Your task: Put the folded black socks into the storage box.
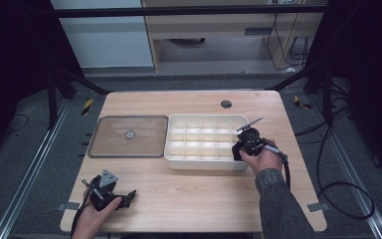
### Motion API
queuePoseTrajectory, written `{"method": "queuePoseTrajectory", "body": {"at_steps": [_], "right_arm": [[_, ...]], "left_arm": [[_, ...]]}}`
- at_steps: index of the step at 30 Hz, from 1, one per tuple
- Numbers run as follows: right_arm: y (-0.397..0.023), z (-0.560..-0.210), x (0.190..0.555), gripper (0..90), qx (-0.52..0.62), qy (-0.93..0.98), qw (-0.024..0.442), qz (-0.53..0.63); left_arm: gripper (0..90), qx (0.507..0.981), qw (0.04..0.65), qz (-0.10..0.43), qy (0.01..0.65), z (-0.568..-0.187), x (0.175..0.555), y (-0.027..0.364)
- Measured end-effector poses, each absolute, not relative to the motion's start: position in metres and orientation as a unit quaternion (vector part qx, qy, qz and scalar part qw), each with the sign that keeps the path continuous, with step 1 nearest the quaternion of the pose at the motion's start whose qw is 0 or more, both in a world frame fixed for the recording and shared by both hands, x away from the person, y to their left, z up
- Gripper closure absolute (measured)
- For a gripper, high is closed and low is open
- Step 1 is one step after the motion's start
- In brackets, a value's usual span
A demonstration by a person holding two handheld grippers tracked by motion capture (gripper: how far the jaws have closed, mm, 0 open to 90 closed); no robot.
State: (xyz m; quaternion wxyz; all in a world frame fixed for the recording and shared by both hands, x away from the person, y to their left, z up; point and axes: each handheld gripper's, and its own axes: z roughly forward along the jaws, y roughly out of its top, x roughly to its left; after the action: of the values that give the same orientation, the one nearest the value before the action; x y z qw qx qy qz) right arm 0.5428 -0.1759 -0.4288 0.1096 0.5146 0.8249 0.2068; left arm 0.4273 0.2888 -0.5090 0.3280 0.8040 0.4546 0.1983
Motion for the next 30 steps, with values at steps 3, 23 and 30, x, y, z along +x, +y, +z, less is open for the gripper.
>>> {"method": "queuePoseTrajectory", "body": {"at_steps": [3, 23, 30], "right_arm": [[-0.176, -0.430, 0.543, 90.0, 0.512, 0.827, 0.109, 0.204], [-0.176, -0.438, 0.543, 90.0, 0.513, 0.828, 0.101, 0.202], [-0.175, -0.442, 0.547, 90.0, 0.514, 0.831, 0.089, 0.191]], "left_arm": [[0.0, 0.804, 0.328, 0.198, 0.455, -0.509, 0.427, 0.289], [0.0, 0.804, 0.329, 0.198, 0.453, -0.509, 0.427, 0.287], [0.0, 0.805, 0.329, 0.198, 0.452, -0.509, 0.427, 0.287]]}}
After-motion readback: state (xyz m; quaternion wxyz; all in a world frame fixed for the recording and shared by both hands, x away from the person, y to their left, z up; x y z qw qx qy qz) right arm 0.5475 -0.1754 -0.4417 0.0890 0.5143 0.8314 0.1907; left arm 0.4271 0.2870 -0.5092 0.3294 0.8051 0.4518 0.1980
